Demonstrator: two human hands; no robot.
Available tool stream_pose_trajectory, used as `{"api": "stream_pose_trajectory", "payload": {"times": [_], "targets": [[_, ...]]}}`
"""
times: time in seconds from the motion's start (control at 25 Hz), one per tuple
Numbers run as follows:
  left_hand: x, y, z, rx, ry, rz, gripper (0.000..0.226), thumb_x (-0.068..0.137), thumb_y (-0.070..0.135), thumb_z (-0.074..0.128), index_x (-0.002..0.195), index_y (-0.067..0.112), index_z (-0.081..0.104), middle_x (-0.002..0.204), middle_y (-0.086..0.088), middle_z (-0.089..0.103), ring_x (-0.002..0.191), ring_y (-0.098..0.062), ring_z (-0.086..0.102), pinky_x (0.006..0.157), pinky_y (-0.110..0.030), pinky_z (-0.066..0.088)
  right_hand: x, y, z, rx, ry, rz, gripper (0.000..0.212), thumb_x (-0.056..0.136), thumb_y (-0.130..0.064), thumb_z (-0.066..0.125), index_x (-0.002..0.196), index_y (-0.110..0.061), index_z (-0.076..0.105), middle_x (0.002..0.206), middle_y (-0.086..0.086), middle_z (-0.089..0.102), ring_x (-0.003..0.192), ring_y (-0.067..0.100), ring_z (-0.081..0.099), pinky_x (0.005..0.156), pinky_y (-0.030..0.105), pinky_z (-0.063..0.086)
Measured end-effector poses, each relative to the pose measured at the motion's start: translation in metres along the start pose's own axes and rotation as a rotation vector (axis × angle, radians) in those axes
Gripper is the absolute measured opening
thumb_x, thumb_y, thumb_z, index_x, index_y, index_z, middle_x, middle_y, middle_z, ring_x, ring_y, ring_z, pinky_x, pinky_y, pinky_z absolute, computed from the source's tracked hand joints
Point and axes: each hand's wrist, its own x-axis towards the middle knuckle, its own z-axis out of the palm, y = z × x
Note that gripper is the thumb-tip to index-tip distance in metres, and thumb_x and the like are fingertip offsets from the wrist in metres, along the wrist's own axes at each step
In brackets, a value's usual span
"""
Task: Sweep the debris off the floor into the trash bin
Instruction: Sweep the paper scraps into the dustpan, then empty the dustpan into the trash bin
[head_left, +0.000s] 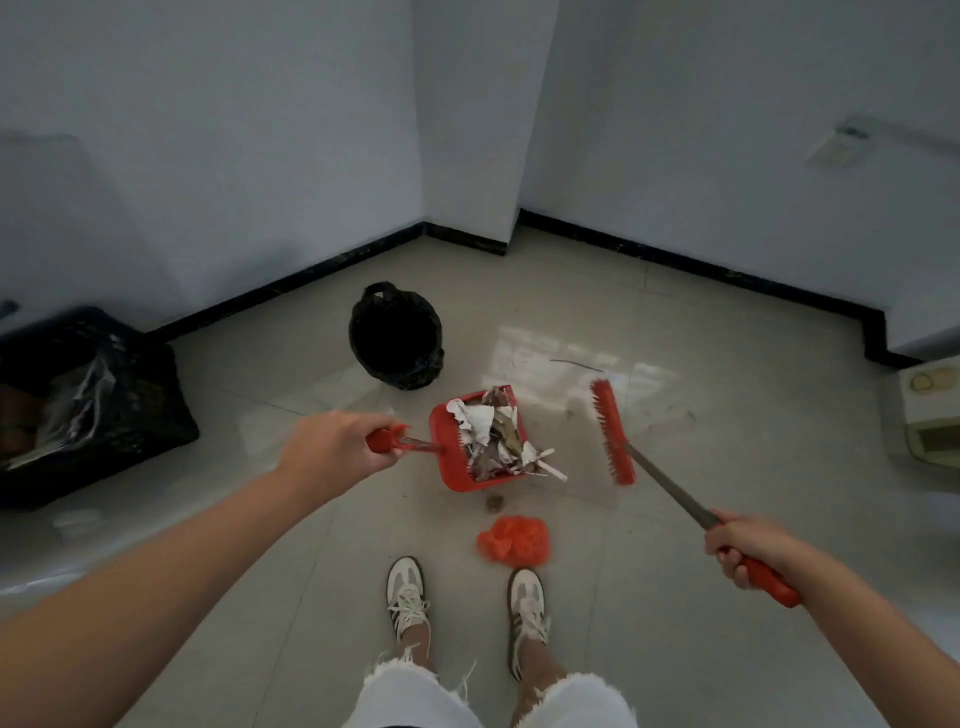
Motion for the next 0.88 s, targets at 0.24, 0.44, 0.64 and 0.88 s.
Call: {"api": "stream_pose_trajectory", "payload": {"times": [0.24, 0.44, 0.64, 0.88], "targets": [[-0.046, 0.035, -0.045, -0.137, 0.161, -0.273, 0.044, 0.066, 0.072, 0.067, 0.088, 0.035, 0.074, 0.069, 0.010, 0.069, 0.067, -0.011, 0.062, 0.065, -0.033, 0.052, 0.036, -0.032, -0.031, -0.017, -0.108, -0.002, 0.022, 0.088, 0.011, 0.042, 0.073, -0.005, 0.043, 0.034, 0.002, 0.037, 0.021, 0.007, 0.038, 0.025, 0.012, 0.033], [-0.104, 0.043, -0.050, -0.427, 0.334, -0.503, 0.047, 0.060, 0.067, 0.077, 0.082, 0.026, 0.077, 0.059, 0.014, 0.062, 0.058, -0.009, 0.053, 0.062, -0.032, 0.043, 0.031, -0.026, -0.050, -0.102, -0.141, -0.007, 0.020, 0.088, 0.011, 0.043, 0.076, -0.005, 0.043, 0.036, 0.003, 0.037, 0.021, 0.008, 0.038, 0.025, 0.012, 0.034], [-0.151, 0.065, -0.047, -0.758, 0.548, -0.673, 0.021, 0.071, 0.029, 0.083, 0.082, 0.012, 0.078, 0.063, 0.005, 0.065, 0.060, -0.004, 0.055, 0.056, -0.005, 0.038, 0.022, -0.029, -0.046, -0.293, -0.122, -0.038, 0.053, 0.084, 0.013, 0.047, 0.136, -0.002, 0.043, 0.044, 0.003, 0.037, 0.023, 0.008, 0.038, 0.028, 0.012, 0.033], [-0.176, 0.069, -0.019, -0.957, 0.703, -1.001, 0.028, 0.076, 0.041, 0.077, 0.075, 0.014, 0.074, 0.043, 0.007, 0.033, 0.047, -0.014, 0.028, 0.056, -0.028, 0.028, 0.000, -0.048, -0.022, -0.510, -0.122, -0.084, 0.060, 0.085, 0.011, 0.048, 0.142, -0.001, 0.037, 0.039, 0.002, 0.038, 0.025, 0.006, 0.040, 0.031, 0.011, 0.033]]}}
